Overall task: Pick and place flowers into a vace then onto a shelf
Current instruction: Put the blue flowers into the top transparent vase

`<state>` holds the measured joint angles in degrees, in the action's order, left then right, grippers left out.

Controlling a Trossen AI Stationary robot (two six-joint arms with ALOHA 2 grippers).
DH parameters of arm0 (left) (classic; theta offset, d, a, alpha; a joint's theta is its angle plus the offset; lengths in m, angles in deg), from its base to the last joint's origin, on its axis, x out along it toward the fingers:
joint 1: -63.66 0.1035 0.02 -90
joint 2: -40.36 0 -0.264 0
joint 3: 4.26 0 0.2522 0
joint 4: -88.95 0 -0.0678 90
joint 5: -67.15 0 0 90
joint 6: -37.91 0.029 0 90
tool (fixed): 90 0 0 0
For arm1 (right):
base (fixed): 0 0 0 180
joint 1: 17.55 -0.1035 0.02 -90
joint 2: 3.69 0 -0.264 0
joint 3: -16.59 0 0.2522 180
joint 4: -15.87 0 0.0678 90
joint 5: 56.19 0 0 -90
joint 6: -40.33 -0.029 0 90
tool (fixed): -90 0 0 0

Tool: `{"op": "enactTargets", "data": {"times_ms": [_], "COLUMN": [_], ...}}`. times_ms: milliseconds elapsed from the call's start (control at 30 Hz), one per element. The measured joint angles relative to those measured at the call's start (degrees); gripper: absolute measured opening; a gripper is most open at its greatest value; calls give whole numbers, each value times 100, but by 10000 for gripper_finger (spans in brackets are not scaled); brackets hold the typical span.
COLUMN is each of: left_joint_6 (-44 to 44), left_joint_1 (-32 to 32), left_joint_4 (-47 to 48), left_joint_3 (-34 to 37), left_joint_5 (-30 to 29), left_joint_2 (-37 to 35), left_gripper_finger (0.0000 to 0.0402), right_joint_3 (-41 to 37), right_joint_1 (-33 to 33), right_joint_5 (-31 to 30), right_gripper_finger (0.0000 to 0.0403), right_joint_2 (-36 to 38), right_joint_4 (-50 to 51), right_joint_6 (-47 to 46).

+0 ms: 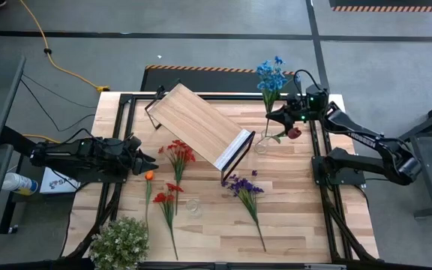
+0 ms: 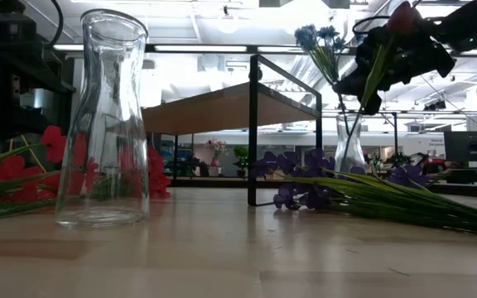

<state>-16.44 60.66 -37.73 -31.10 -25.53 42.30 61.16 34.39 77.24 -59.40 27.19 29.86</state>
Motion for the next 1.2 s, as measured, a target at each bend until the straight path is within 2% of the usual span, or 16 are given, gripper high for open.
{"op": "enactTargets", "data": {"times_ms": [700, 1200], "left_joint_6": [2, 2], "left_joint_1": [0, 0], "left_joint_4": [2, 2], "left_joint_3": [-1, -2], "left_joint_5": [4, 7], "left_joint_2": [0, 0], "left_gripper_finger": [376, 376], "right_joint_3": [0, 0], "right_joint_1": [3, 3], "right_joint_5": [-24, -1], "right_gripper_finger": [17, 44], "right_joint_2": [73, 73], "right_joint_4": [357, 388], "right_joint_6": [6, -7]}}
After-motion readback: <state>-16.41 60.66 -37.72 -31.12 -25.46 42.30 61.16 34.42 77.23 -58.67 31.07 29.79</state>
